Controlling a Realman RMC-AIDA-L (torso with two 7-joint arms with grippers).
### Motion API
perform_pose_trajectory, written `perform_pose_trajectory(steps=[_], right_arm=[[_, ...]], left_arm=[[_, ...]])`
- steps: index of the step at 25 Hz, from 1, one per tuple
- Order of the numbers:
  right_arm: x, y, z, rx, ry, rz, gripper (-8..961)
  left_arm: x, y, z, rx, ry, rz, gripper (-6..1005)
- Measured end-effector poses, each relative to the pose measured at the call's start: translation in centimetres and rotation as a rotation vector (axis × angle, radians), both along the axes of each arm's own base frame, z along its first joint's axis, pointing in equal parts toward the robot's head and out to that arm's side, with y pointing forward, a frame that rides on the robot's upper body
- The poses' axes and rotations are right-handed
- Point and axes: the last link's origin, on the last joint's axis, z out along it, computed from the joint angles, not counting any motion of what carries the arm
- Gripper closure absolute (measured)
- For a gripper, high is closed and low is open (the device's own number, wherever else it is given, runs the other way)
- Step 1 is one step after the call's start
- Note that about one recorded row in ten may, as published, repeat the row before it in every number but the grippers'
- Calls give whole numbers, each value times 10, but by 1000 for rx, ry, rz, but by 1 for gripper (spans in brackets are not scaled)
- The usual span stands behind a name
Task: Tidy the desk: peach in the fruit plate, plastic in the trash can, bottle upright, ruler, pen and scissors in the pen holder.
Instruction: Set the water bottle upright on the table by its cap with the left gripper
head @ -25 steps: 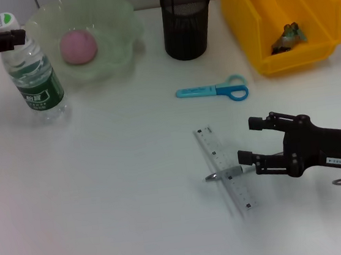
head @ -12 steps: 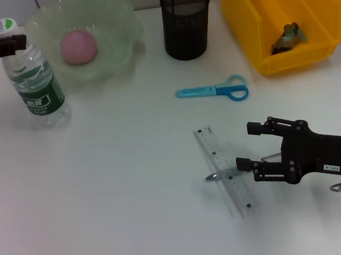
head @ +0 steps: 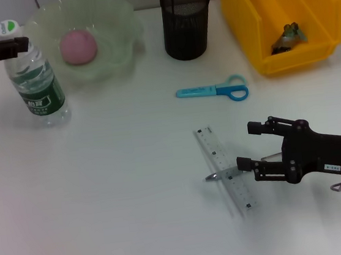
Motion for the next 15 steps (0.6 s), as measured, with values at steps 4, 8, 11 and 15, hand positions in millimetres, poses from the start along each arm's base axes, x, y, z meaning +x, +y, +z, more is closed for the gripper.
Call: perform_pose_trajectory(steps=[4,8,11,15], right_arm=[[0,0,0,-2,3,-1,137],[1,-1,0,-2,5,-6,137],[1,-1,0,-3,5,-7,137],[1,-2,0,-3,5,-10,137]], left_arm=[[-1,0,-1,0,3,1,486],[-2,0,-3,-3,10,2,482],[-3,0,-3,-3,14,-4,479],[-2,0,-3,-4,17,-8,475]])
